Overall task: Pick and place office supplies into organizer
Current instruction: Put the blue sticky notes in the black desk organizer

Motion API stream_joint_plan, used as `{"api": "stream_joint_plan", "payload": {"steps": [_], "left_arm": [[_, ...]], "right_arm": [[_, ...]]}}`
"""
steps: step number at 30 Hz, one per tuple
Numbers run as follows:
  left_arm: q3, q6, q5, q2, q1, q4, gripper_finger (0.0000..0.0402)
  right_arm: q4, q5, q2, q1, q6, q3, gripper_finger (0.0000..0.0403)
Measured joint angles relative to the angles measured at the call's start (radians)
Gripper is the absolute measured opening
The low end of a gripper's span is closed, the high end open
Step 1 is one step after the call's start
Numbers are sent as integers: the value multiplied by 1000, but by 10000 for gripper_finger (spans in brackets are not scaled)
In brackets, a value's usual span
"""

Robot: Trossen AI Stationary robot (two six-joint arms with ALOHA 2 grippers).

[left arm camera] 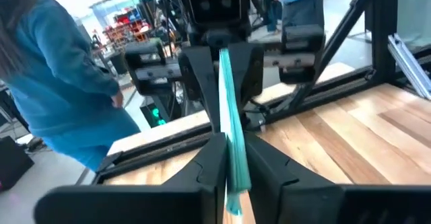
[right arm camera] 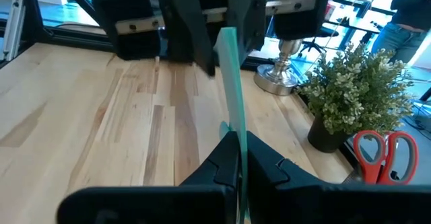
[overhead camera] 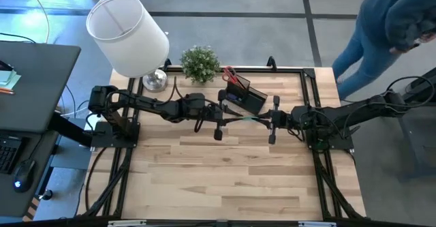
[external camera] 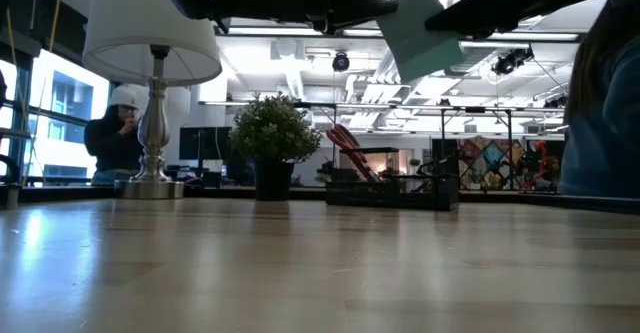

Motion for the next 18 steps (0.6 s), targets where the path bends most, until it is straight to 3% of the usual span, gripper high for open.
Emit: {"api": "stream_joint_plan", "payload": {"steps": [10, 18], "left_arm": [[0, 11, -55, 14, 0, 9, 3], [0, 32, -71, 14, 0, 15, 1]], "right_arm": [[4, -3, -1, 0, 16, 0, 4], [1, -3, -1, 0, 39, 0, 6]]}}
